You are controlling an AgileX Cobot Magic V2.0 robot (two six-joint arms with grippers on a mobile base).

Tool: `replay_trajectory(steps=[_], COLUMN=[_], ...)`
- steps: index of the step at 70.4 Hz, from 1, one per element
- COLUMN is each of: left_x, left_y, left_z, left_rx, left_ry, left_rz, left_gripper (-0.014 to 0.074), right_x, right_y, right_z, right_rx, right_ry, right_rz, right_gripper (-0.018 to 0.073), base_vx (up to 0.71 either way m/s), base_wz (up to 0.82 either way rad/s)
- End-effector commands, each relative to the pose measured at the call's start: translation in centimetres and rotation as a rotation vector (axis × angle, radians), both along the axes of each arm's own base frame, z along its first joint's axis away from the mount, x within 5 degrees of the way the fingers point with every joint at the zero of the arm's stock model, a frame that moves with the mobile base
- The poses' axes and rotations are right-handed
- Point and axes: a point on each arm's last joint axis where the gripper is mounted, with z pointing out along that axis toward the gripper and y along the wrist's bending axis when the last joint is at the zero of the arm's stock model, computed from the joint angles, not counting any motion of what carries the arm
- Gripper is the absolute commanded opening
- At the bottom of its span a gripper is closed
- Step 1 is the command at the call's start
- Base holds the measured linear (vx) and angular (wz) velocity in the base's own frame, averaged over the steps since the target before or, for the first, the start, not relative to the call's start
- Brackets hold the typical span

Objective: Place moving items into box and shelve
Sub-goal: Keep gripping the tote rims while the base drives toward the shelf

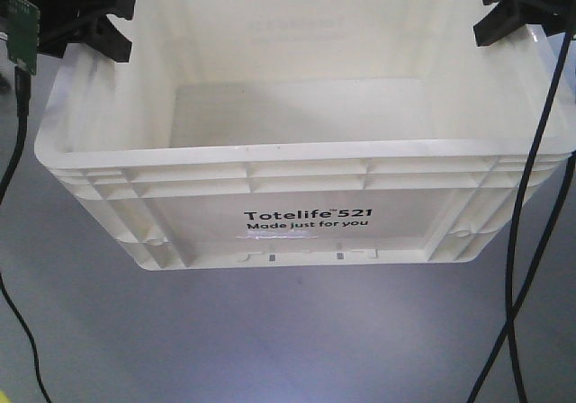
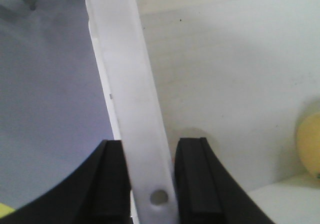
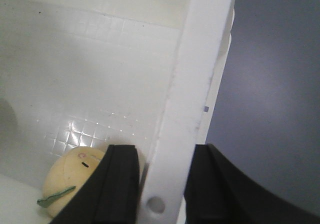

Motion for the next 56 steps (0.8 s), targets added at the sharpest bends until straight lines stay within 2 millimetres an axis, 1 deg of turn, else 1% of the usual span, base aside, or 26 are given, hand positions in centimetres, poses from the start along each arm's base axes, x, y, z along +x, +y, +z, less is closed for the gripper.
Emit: replay_trajectory(steps=[1, 56], left_x=[-1.21, -1.21], left_y=[-0.80, -0.79], left_z=[3.90, 3.90], left_rx=[-0.149, -0.149], left_ry=[-0.185, -0.186], left_rz=[-0.024, -0.024], left_gripper=[-0.0017, -0.0017], right_x=[-1.86, -1.86], right_y=[0.97, 0.97], right_z=[3.05, 3.05], right_rx=[0.100, 0.099], right_ry=[-0.111, -0.111], right_rz=[0.063, 0.064], right_gripper=[-0.0012, -0.0012], base_vx=[0.34, 0.33], base_wz=[-0.53, -0.58])
